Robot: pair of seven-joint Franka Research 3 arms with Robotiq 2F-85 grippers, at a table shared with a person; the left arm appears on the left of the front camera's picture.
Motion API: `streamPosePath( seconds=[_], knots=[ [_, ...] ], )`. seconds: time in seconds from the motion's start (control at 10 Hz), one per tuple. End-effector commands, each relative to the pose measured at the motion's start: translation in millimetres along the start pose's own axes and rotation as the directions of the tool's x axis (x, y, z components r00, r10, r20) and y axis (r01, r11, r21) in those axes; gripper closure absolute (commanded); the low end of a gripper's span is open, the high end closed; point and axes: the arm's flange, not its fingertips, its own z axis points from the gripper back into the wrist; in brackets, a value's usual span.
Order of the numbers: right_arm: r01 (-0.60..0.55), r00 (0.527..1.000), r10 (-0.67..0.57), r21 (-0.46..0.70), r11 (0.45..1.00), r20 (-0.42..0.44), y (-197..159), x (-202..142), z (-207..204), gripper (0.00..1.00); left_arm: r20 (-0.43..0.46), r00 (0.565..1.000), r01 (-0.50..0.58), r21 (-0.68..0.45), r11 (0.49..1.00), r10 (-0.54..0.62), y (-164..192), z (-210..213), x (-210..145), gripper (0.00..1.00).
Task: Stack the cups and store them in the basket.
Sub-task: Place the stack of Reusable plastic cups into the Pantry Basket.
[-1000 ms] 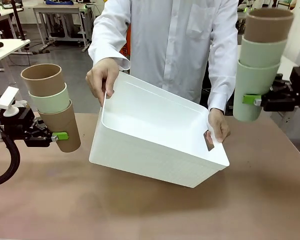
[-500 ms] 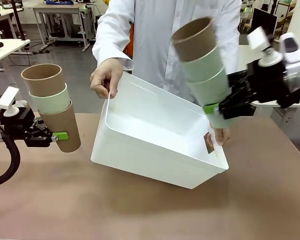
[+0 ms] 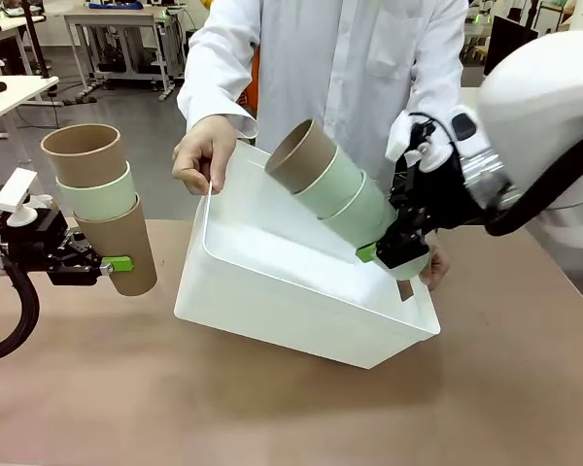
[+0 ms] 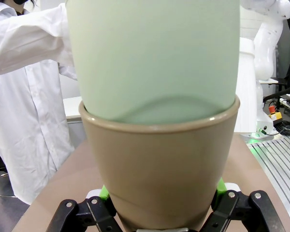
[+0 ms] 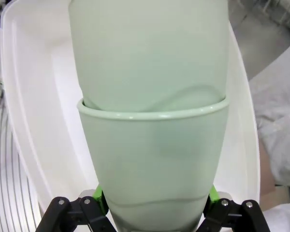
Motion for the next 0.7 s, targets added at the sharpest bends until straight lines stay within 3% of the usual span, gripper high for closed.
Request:
streamPosePath(
  seconds=[0.0, 0.6],
  knots=[
    [0.048, 0.997, -0.048, -0.005, 0.999, -0.066, -5, 18, -14, 0.15, 0.015, 1.000, 0.011, 0.011, 1.000, -0.012, 1, -2, 5, 0.15],
    [0.030, 0.976, -0.017, 0.058, 0.998, -0.215, 13, 16, -69, 0.15, 0.015, 1.000, 0.011, 0.011, 1.000, -0.012, 1, -2, 5, 0.15]
  ],
)
